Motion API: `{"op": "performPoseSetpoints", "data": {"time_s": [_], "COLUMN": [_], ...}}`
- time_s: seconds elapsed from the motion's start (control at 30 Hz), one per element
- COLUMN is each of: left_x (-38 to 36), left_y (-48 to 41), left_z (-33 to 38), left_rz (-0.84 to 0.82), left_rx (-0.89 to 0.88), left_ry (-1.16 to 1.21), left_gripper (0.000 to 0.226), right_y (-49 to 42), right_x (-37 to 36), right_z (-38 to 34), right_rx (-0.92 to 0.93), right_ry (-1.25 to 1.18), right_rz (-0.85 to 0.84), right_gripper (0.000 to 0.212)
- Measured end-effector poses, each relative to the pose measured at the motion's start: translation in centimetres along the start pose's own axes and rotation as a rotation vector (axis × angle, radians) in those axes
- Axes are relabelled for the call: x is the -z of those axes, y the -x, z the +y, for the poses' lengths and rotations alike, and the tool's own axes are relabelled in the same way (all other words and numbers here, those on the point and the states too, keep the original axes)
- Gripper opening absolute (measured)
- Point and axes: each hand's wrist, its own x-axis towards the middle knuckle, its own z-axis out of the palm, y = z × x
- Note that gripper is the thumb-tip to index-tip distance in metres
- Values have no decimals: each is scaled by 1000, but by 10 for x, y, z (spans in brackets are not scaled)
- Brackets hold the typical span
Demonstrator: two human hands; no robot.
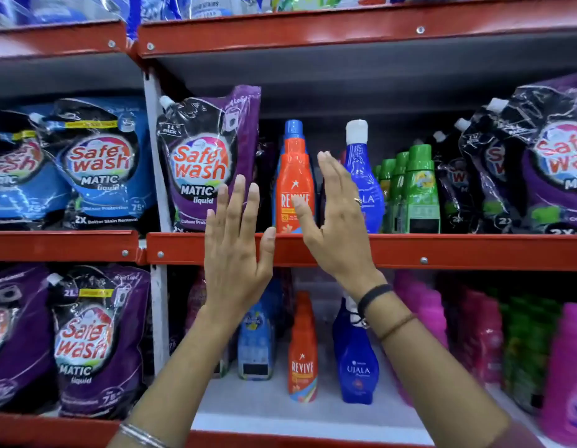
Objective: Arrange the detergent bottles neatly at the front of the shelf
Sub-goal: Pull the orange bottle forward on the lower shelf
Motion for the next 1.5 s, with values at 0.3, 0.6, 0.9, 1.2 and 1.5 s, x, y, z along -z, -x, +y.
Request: {"op": "performPoseSetpoints", "data": {"time_s": [0.3,0.6,0.9,1.2,1.5], "left_x": [-23,-36,-38,-42,-44], "left_y": [12,14,17,27,29], "left_z": [-31,-39,-39,-26,-22], "left_rz": [-104,-102,-86,-67,-71], "left_rx": [12,3,-21,0,11], "left_ry": [-30,-201,-234,-177,-149], "left_gripper": [61,59,58,57,56], "right_y": [-24,-26,-15,67,163], "right_x": [-28,-28,21,33,3], "right_z": [-6,0,-8,2,32], "right_rx": [-240,-328,-299,-436,-630], "right_ry": [255,-19,-172,-338,-340], "right_rz": [-232,-23,207,21,-219], "right_gripper": [89,67,68,63,61]}}
